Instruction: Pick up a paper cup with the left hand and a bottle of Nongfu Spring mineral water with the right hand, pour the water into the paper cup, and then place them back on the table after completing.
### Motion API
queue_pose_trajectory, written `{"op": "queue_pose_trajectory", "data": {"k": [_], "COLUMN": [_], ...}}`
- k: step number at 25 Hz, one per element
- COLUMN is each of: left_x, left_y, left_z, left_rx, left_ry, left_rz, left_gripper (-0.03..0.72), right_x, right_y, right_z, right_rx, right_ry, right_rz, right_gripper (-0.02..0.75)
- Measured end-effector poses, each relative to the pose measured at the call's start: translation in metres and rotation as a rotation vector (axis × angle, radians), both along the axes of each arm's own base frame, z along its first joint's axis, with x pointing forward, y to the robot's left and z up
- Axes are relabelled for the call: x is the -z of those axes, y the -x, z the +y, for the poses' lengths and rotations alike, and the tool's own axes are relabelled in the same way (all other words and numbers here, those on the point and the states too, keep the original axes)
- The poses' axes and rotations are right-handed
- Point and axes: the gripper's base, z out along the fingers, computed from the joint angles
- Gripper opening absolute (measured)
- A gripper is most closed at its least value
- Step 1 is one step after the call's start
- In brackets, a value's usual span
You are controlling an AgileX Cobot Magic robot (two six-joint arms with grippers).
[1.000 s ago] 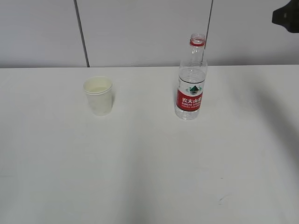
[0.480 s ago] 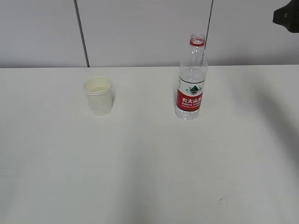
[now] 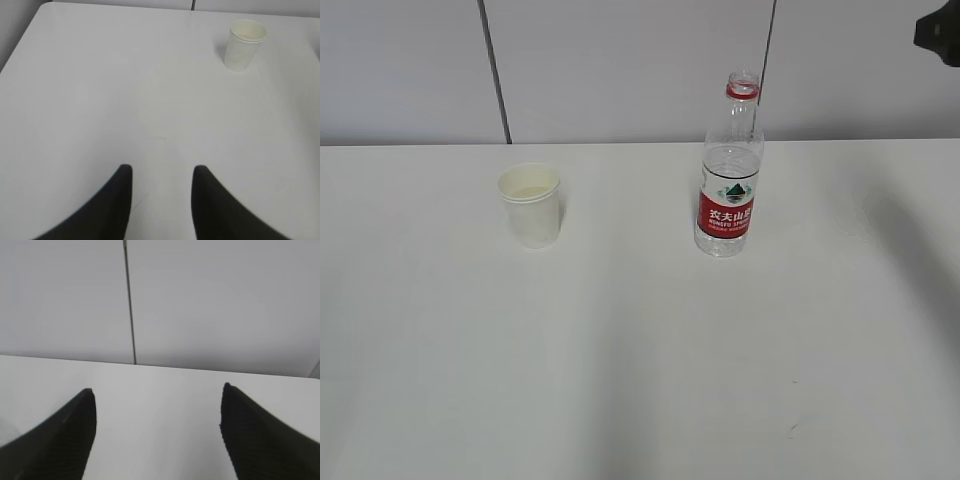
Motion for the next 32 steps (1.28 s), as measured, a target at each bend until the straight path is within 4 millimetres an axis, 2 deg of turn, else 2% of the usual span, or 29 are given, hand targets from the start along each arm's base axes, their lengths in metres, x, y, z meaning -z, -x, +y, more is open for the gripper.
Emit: {"op": "queue_pose_trajectory", "data": {"k": [5, 10, 16, 22, 27, 32], "left_x": [0.000, 0.000, 0.000, 0.000, 0.000, 0.000], "left_y": [0.000, 0.000, 0.000, 0.000, 0.000, 0.000], "left_z": [0.000, 0.000, 0.000, 0.000, 0.000, 0.000], "left_rx": [0.000, 0.000, 0.000, 0.000, 0.000, 0.002], "left_ry": [0.001, 0.001, 0.001, 0.001, 0.001, 0.002], "left_rz": [0.000, 0.000, 0.000, 0.000, 0.000, 0.000], "left_gripper": [0.257, 0.257, 0.257, 0.257, 0.257, 0.257], "right_x": [-0.001, 0.003, 0.018, 0.025, 0.025, 0.002], "right_y": [-0.001, 0.000, 0.003, 0.006, 0.020, 0.052], "right_z": [-0.009, -0.010, 0.004, 0.017, 0.031, 0.036], "right_rx": [0.093, 0.103, 0.022, 0.070, 0.062, 0.035], "right_ry": [0.026, 0.026, 0.110, 0.168, 0.135, 0.100], "right_rz": [-0.020, -0.012, 0.035, 0.101, 0.216, 0.268], "right_gripper": [0.572, 0.572, 0.572, 0.572, 0.572, 0.572]}}
